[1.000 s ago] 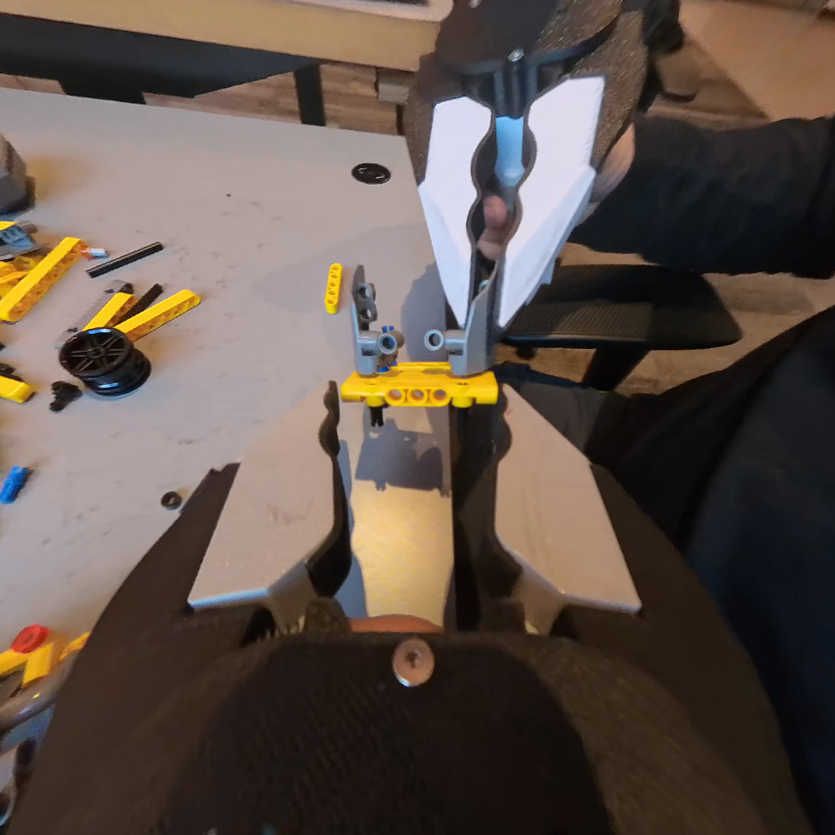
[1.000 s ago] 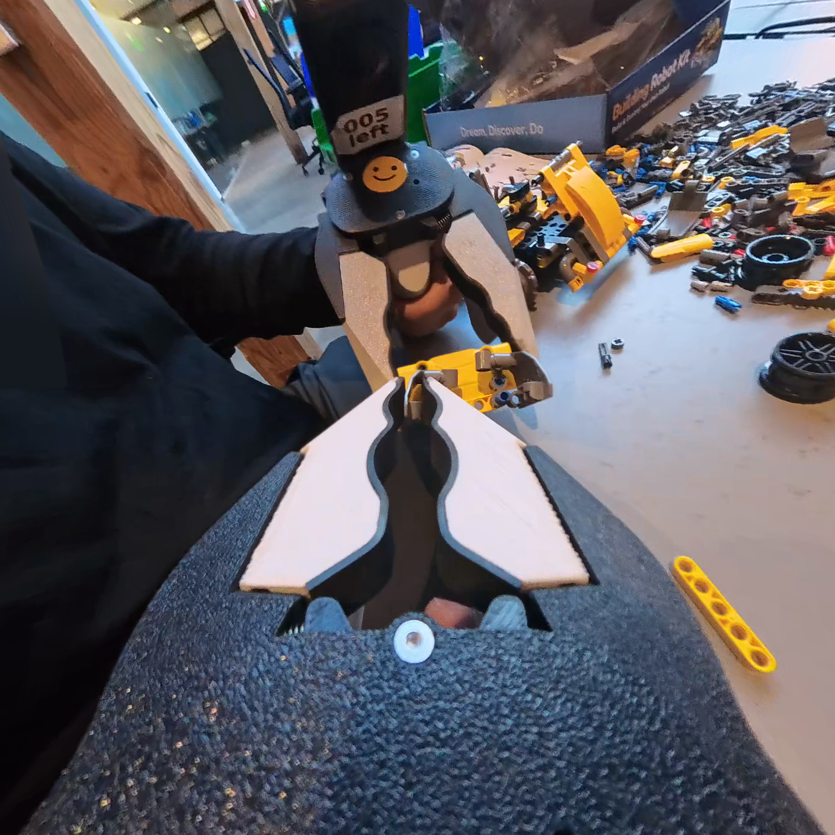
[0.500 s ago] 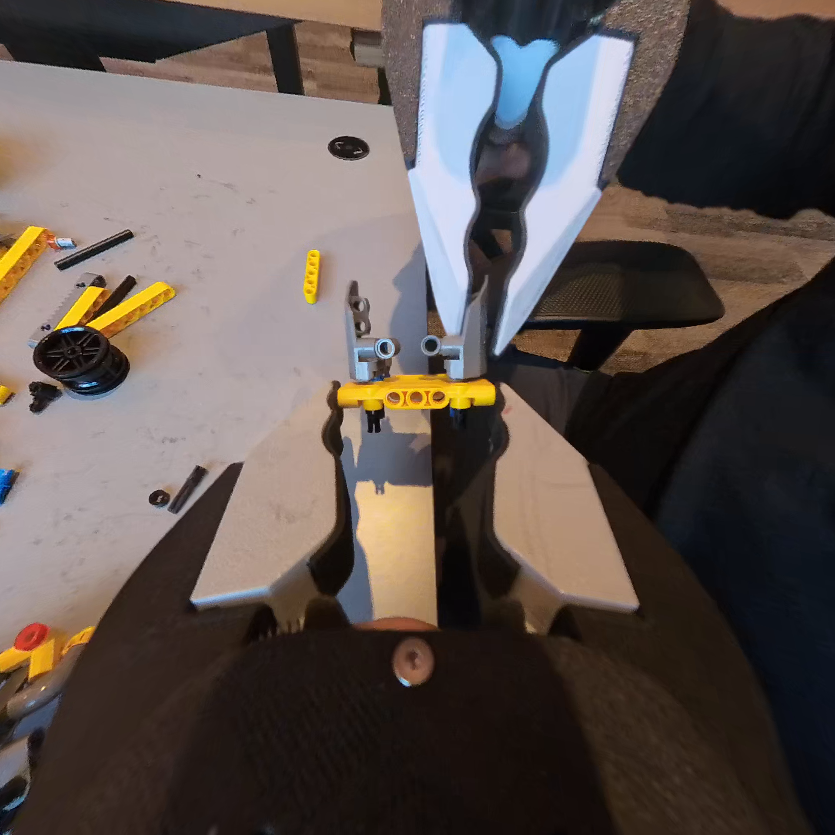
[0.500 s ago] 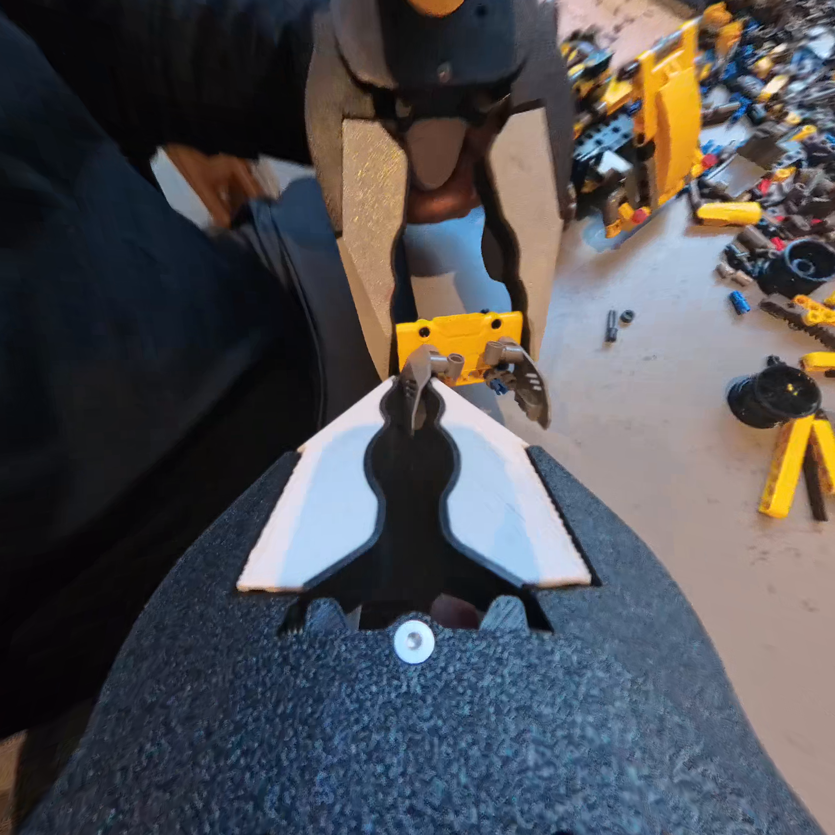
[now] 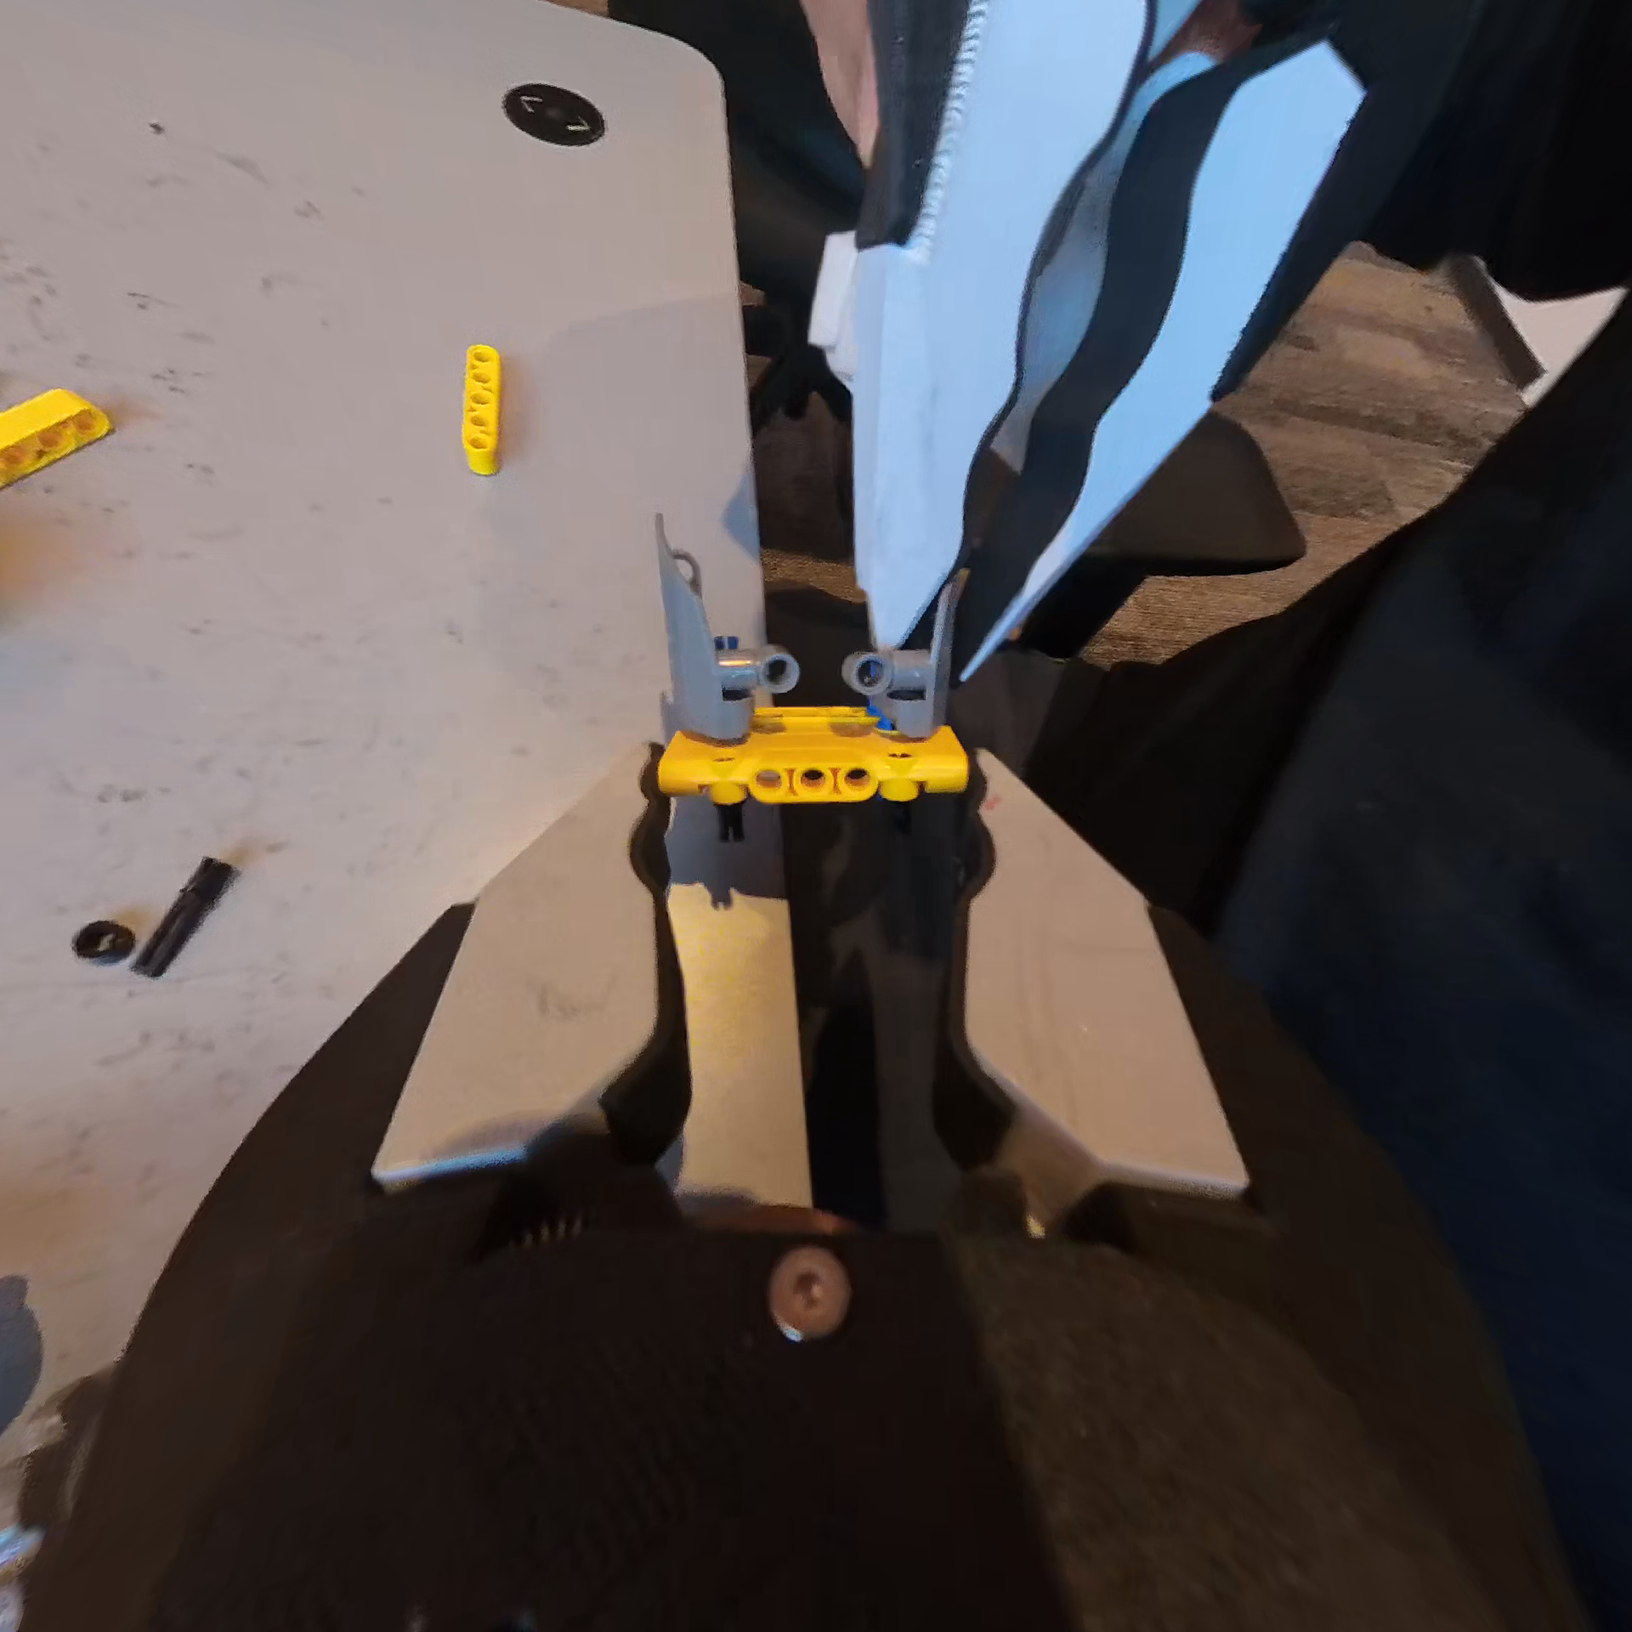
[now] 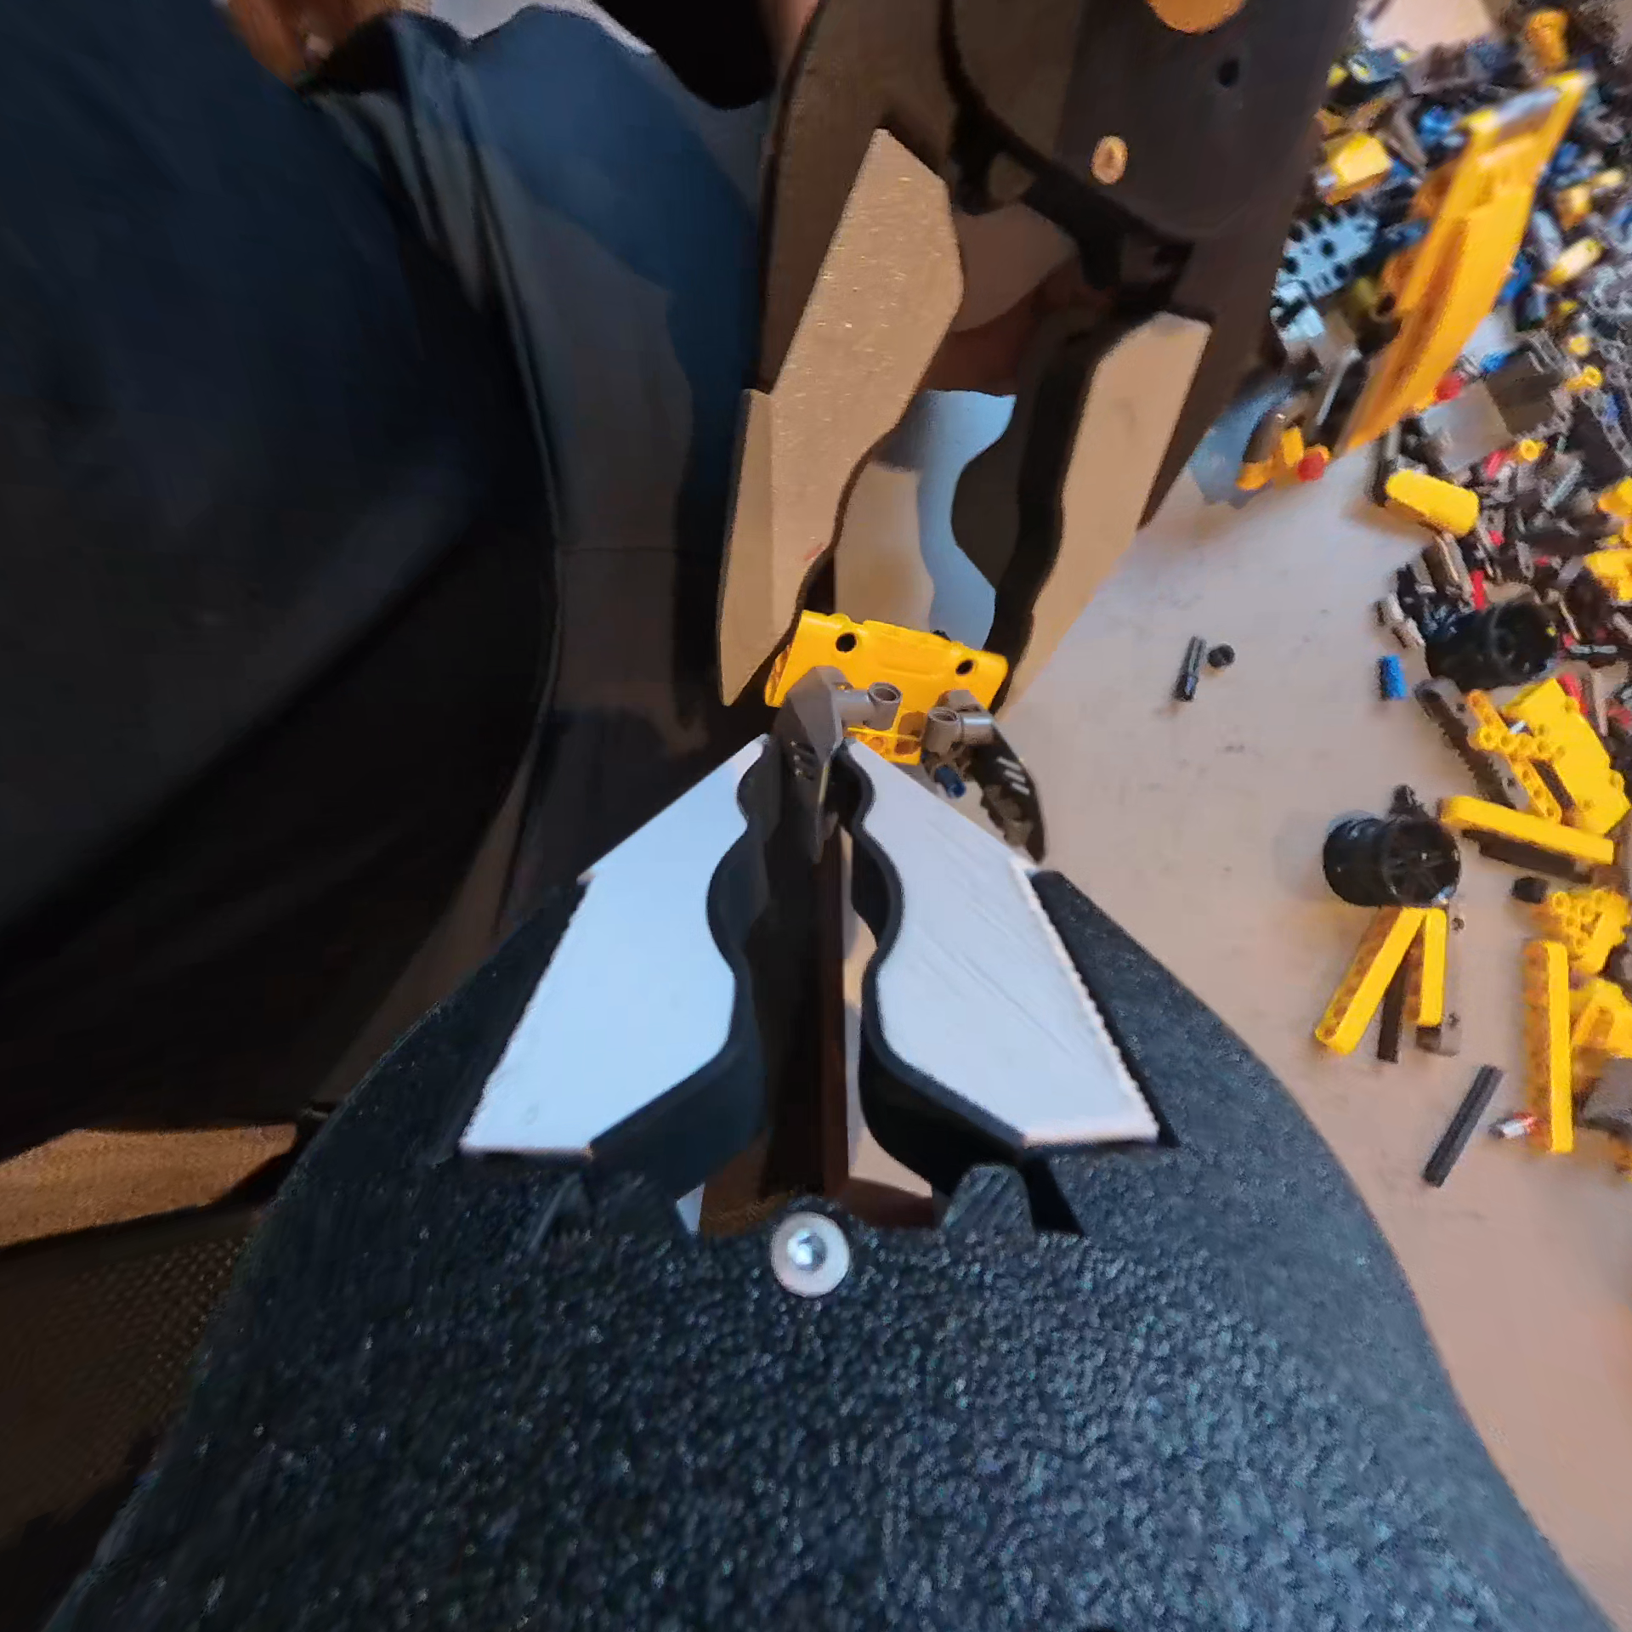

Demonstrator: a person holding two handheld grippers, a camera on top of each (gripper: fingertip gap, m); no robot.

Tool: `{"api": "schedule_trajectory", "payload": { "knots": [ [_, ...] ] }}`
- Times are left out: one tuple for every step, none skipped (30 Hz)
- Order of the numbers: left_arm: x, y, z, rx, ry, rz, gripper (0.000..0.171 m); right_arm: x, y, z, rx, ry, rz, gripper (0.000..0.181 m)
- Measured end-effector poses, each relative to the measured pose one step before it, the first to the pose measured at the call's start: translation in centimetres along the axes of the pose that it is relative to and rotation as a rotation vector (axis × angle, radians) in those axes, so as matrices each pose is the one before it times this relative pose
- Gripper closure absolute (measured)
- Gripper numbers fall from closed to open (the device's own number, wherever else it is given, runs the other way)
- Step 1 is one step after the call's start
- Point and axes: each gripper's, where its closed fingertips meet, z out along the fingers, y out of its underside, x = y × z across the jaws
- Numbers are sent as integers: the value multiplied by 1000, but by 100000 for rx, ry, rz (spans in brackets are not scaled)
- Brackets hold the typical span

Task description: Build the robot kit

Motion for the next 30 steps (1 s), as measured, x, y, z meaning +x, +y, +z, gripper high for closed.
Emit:
{"api": "schedule_trajectory", "payload": {
  "knots": [
    [-338, -115, -42, 704, -1893, -301, 107, 361, 119, -37, 1004, 1505, 2059, 167],
    [-366, -143, -77, 712, -2190, 40, 107, 258, 89, -94, 841, 1462, 923, 166],
    [-383, -43, -99, 33, -2589, 743, 107, 70, 1, -130, 1142, 449, 923, 162],
    [-286, -62, -133, 355, -2295, 1324, 107, -37, -59, -135, 1368, -409, 1586, 157],
    [-260, -118, -150, 627, -2342, 1494, 107, -3, -24, -158, 1278, -423, 1671, 155],
    [-295, -33, -124, -95, -2747, 1832, 107, 128, -49, -268, 1548, 234, 1108, 155],
    [-299, 32, -97, -488, -2927, 2562, 107, 313, -70, -419, 1977, 1130, 708, 155],
    [-168, -4, -97, -135, -2096, 3191, 107, 531, -125, -539, 2486, 1709, 938, 155],
    [-186, 25, -70, -323, -2172, 2862, 107, 580, -200, -611, 2931, 1156, 1591, 156],
    [-233, 120, -39, -1098, -2255, 2233, 107, 636, -229, -579, 2929, 773, 2202, 156],
    [-176, 133, 1, -1262, -1990, 2150, 107, 766, -198, -411, 2150, 1294, 2210, 155],
    [52, -2, 23, -427, -654, 2328, 107, 700, -58, -140, 394, 1437, 1152, 154],
    [290, -95, 51, 35, 698, 1826, 107, 571, 131, 156, -1864, 2010, -1086, 153],
    [364, -131, 65, 203, 1293, 1123, 107, 565, 245, 365, -3495, 3378, -3785, 153],
    [355, -92, 105, 10, 1266, 847, 106, 361, 263, 517, -4052, 3103, -5509, 153],
    [253, -39, 116, -208, 841, 648, 107, 13, 154, 587, -3703, 1101, -5485, 153],
    [134, -36, 89, -60, 264, 232, 107, -184, 17, 588, -2787, -466, -4304, 154],
    [75, -36, 63, -74, 119, 37, 107, -290, -101, 511, -1852, -1542, -2980, 156],
    [40, -51, 12, 109, -88, 253, 107, -281, -135, 417, -1179, -1963, -1774, 159],
    [1, -89, -15, 176, -426, 385, 107, -127, -129, 336, -681, -1540, -744, 162],
    [-10, -62, -41, -78, -528, 514, 107, 27, -1, 269, -793, -1009, 42, 165],
    [-178, 158, 1, -1441, -1628, 620, 107, 126, 86, 214, -844, -1115, 1534, 168],
    [-290, 199, 34, -1361, -2450, 1397, 107, 113, 62, 166, -391, -1804, 3321, 172],
    [-161, 150, 48, -966, -1819, 1054, 107, 94, 31, 135, 41, -1976, 3941, 175],
    [-174, 87, 33, -553, -1694, 514, 107, 114, 22, 98, 548, -1585, 4165, 174],
    [-187, 80, 5, -451, -1779, 875, 107, 109, 17, 75, 930, -1548, 4778, 174],
    [-173, 63, -2, -527, -1796, 1347, 107, 86, 9, 67, 1207, -1898, 5404, 174],
    [-149, 33, -4, -437, -1672, 1536, 107, 94, 4, 16, 1417, -2155, 5616, 174],
    [-127, -40, -19, -103, -1455, 1080, 108, 108, -11, -22, 1546, -2242, 5653, 174],
    [-151, -82, -23, 132, -1438, 731, 107, 134, -46, -49, 1663, -2239, 5787, 175]
  ]
}}
